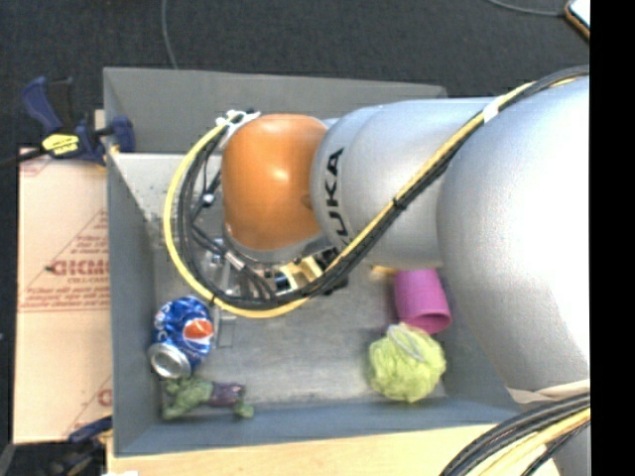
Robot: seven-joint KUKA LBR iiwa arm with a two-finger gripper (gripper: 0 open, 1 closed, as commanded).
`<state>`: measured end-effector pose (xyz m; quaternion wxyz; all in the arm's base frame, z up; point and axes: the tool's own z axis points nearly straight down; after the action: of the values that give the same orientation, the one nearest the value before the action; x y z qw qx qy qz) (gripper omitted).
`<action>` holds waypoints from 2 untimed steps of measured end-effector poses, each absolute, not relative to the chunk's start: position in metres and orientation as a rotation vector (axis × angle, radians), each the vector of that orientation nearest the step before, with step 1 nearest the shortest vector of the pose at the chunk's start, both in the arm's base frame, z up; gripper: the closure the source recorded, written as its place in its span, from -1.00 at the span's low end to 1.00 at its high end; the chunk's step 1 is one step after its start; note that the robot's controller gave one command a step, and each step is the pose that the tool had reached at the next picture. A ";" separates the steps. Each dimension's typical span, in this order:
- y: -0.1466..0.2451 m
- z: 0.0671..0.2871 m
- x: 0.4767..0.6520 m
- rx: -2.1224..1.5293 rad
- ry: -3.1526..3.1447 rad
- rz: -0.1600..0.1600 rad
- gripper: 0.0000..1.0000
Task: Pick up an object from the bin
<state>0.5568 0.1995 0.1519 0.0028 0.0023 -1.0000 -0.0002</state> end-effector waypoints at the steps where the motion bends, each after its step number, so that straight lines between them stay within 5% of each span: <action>1: 0.199 0.157 0.559 -0.001 -3.144 -0.004 -1.00; 2: 0.233 0.071 0.563 0.302 -3.127 -0.004 -1.00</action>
Offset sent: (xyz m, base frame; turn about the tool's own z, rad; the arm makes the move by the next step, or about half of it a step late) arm 0.0053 0.0344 -0.0819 -0.1907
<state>0.5633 0.2327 0.0706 0.0001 0.0963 -0.9954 -0.0012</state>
